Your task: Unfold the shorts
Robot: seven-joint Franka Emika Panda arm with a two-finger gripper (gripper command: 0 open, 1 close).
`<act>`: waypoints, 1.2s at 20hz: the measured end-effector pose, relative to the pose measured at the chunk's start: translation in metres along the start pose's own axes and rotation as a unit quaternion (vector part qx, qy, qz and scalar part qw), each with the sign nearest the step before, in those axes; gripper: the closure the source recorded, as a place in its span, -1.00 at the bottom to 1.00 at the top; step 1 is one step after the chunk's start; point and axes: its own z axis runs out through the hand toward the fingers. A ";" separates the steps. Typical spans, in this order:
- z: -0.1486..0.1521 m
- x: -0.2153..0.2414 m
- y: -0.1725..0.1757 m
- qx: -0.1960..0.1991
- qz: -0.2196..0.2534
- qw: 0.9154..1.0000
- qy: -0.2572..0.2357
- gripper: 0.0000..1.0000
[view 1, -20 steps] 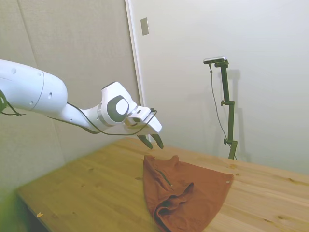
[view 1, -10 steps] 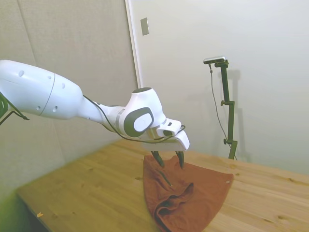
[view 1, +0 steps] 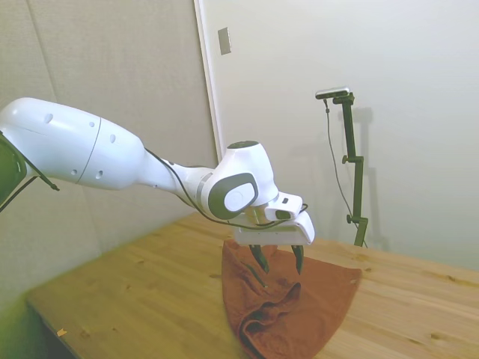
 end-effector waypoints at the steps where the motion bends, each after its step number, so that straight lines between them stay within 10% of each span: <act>1: 0.000 0.002 0.002 0.002 -0.003 1.000 0.000 -1.00; 13: 0.049 0.026 0.026 0.035 -0.026 0.997 -0.060 -1.00; 14: 0.053 0.025 0.024 0.036 -0.028 0.997 -0.063 1.00; 24: 0.066 0.021 0.020 0.051 -0.027 0.996 -0.075 1.00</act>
